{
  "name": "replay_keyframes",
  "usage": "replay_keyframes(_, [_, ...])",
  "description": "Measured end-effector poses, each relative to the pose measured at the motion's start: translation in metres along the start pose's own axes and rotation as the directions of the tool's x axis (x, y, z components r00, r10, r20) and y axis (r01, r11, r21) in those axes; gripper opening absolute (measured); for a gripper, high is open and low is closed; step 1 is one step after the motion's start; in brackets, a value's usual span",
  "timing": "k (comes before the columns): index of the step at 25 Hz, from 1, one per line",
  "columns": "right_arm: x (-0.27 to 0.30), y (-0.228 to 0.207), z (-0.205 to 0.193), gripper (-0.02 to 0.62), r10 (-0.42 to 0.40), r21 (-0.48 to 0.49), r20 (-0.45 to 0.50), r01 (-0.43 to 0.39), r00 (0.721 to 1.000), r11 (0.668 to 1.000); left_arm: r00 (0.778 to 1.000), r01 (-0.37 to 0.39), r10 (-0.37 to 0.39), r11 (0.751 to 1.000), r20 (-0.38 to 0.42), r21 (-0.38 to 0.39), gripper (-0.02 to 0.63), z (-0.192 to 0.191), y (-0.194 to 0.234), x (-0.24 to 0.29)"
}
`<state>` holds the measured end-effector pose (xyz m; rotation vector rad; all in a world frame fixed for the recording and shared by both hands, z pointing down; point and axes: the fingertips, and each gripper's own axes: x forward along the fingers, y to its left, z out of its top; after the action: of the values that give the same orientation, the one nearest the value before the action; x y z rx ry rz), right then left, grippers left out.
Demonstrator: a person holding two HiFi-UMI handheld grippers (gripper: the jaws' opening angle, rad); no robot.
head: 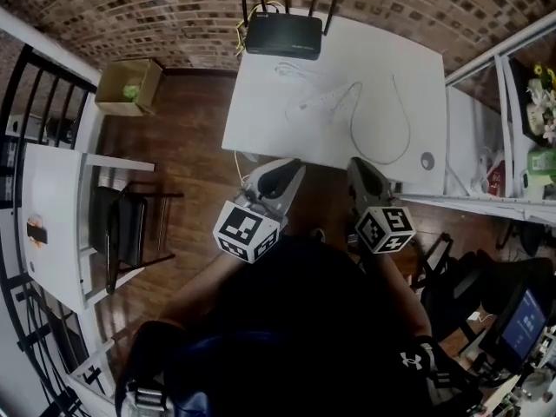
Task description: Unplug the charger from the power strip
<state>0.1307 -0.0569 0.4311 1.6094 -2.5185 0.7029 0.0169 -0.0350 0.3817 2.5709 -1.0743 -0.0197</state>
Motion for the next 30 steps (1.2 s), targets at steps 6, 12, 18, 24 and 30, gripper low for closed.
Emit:
replay_keyframes(6, [0.043, -0.005, 0.006, 0.011, -0.07, -0.012, -0.022, 0.069, 0.997, 0.998, 0.999, 0.03, -0.031, 0.999, -0.028, -0.029, 0.032, 0.008, 0.054, 0.013])
replay_keyframes(12, [0.071, -0.01, 0.005, 0.011, -0.107, -0.013, -0.06, 0.107, 0.992, 0.994, 0.999, 0.026, -0.028, 0.999, -0.034, -0.042, 0.032, 0.009, 0.092, 0.023])
replay_keyframes(18, [0.094, -0.018, -0.006, 0.049, -0.139, -0.052, -0.141, 0.132, 0.98, 0.99, 0.995, 0.07, -0.071, 0.997, -0.074, -0.019, 0.037, 0.003, 0.112, 0.043])
replay_keyframes(24, [0.117, -0.035, -0.023, 0.107, -0.141, -0.138, -0.209, 0.114, 0.968, 0.984, 0.986, 0.078, -0.067, 0.995, -0.154, 0.068, 0.08, -0.019, 0.122, 0.072])
replay_keyframes(30, [0.145, -0.057, -0.056, 0.18, -0.123, -0.235, -0.327, 0.046, 0.937, 0.971, 0.949, 0.092, -0.026, 0.976, -0.314, 0.199, 0.133, -0.072, 0.131, 0.109])
